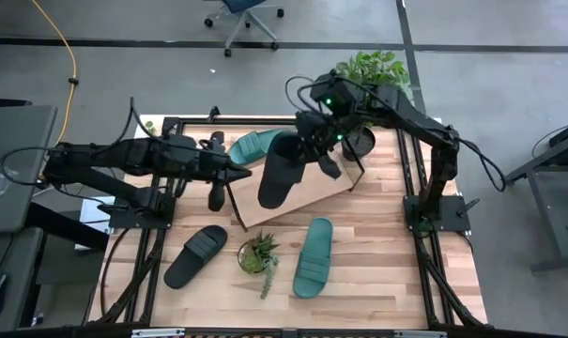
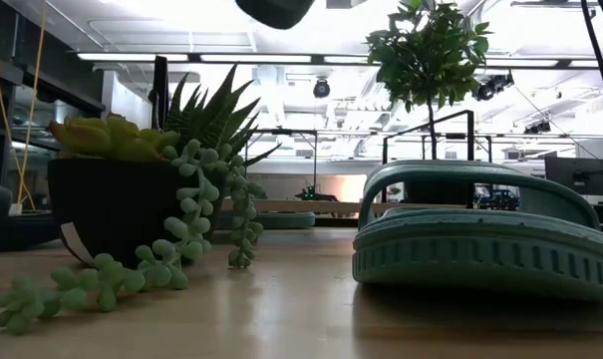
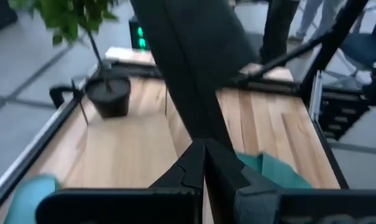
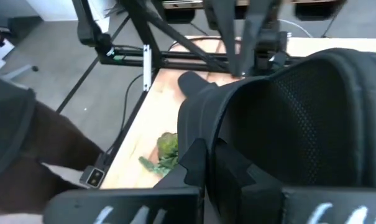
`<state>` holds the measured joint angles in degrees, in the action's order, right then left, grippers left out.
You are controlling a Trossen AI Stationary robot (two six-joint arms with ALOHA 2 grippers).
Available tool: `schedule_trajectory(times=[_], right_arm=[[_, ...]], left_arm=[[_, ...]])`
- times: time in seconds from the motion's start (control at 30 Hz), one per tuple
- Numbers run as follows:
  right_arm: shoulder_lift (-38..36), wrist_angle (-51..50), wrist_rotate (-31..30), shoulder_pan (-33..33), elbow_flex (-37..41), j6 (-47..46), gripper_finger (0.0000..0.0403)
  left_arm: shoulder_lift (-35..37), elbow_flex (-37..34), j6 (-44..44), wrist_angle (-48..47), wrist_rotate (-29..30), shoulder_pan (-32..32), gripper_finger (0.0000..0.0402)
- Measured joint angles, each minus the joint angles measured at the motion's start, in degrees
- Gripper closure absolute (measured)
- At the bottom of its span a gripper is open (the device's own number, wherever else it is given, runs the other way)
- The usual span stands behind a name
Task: Pick and place slides into the shelf
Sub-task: Put the right black slipper on the shelf
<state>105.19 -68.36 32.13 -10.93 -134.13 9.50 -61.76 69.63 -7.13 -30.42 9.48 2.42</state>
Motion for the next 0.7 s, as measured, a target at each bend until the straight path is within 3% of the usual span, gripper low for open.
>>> schedule_trajectory(times=[0.2, 0.5, 0.7], right_arm=[[0.6, -5.4, -4.4, 1.9, 0.0, 0.8, 0.0403], [0.6, -5.0, -15.1, 3.3, -0.8, 0.9, 0.0403], [-1.6, -0.1, -21.5, 2.6, -0.8, 0.8, 0.0403]], left_arm=[[-0.4, 0.0, 0.8, 0.6, -1.1, 2.6, 0.0378], [0.5, 0.0, 0.7, 0.7, -3.7, 4.8, 0.0270], [0.6, 0.0, 0.9, 1.1, -1.4, 5.0, 0.0219]])
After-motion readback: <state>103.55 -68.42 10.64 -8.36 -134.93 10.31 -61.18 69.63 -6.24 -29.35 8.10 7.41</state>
